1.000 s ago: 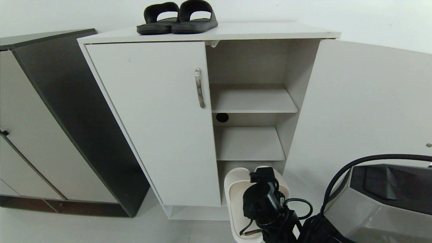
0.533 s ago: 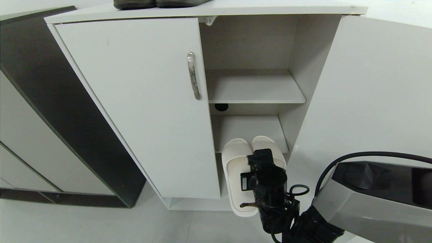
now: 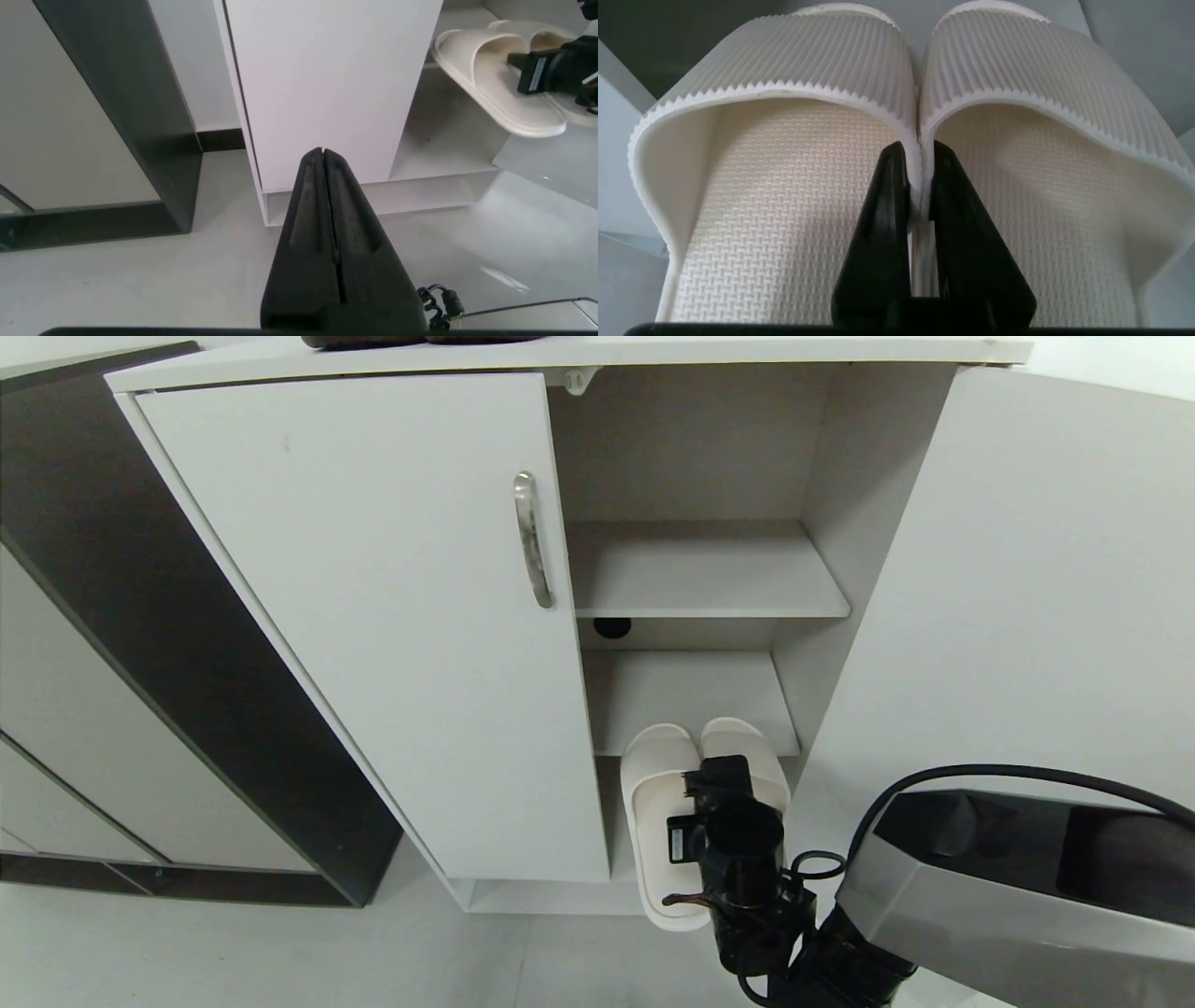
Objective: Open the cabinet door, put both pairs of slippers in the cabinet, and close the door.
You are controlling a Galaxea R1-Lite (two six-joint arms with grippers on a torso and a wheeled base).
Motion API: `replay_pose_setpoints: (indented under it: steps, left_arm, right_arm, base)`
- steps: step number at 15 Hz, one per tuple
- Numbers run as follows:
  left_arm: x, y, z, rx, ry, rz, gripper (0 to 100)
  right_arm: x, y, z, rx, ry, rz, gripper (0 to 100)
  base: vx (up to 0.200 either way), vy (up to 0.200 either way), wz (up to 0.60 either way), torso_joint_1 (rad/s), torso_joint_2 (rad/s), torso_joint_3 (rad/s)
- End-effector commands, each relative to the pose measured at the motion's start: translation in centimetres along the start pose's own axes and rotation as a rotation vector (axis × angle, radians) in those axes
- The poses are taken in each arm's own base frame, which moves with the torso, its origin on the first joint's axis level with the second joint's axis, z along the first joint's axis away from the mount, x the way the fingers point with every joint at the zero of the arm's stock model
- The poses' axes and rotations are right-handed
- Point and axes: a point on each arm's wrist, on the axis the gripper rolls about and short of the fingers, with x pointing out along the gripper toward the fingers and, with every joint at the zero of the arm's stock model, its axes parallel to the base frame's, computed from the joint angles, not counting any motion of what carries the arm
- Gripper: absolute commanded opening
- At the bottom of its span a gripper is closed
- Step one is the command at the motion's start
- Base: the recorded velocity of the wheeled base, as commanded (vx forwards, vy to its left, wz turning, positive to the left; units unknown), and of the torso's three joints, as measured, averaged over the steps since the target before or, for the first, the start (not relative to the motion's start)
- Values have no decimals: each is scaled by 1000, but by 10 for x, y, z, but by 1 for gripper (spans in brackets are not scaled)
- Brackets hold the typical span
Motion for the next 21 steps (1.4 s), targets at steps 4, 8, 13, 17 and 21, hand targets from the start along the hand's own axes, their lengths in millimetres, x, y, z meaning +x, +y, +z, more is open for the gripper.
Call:
replay_pose_setpoints:
  steps: [4,8,13,17,21]
  left_arm:
    - [0,0,0,0,0,0,0]
    - [0,0,0,-2,0,2,0]
    - [0,0,0,-2,0,2,0]
    - [0,0,0,-2,0,2,0]
    - [0,0,0,-2,0,2,0]
  right_arm:
    - [3,-1,-9,-6,14,-6,0]
    - [6,-3,-8,-3,11,-15,0]
    - [7,-5,-7,-1,10,-20,0]
    - [8,-4,-5,6,2,-19,0]
    - [10,-6,-5,7,3,-27,0]
  base:
    - [0,0,0,0,0,0]
    - [150,0,0,-1,-2,1]
    - [200,0,0,6,0,2]
    - [50,0,0,1,1,2]
    - [0,0,0,0,0,0]
